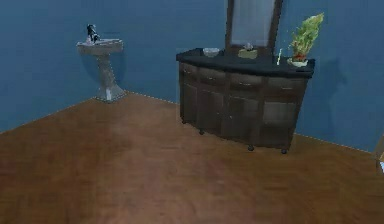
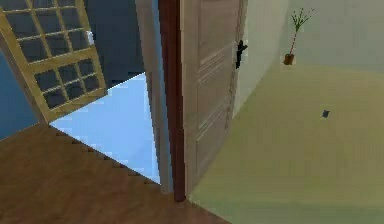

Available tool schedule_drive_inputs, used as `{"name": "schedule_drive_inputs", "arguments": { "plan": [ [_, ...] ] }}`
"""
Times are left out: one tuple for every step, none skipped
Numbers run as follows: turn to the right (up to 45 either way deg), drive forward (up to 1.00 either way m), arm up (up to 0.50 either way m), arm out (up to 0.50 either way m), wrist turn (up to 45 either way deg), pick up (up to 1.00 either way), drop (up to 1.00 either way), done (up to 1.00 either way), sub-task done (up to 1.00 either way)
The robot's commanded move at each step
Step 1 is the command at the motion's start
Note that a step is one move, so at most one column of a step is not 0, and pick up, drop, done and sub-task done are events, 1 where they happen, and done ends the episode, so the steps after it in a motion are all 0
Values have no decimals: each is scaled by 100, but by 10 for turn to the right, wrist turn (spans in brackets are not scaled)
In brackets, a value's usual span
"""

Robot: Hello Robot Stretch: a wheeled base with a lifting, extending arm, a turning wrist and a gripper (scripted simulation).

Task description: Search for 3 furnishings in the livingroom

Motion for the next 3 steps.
{"name": "schedule_drive_inputs", "arguments": {
  "plan": [
    [450,0,0,0,0,0,0,0,0],
    [0,95,0,0,0,0,0,0,0],
    [330,0,0,0,0,0,0,0,0]
  ]
}}
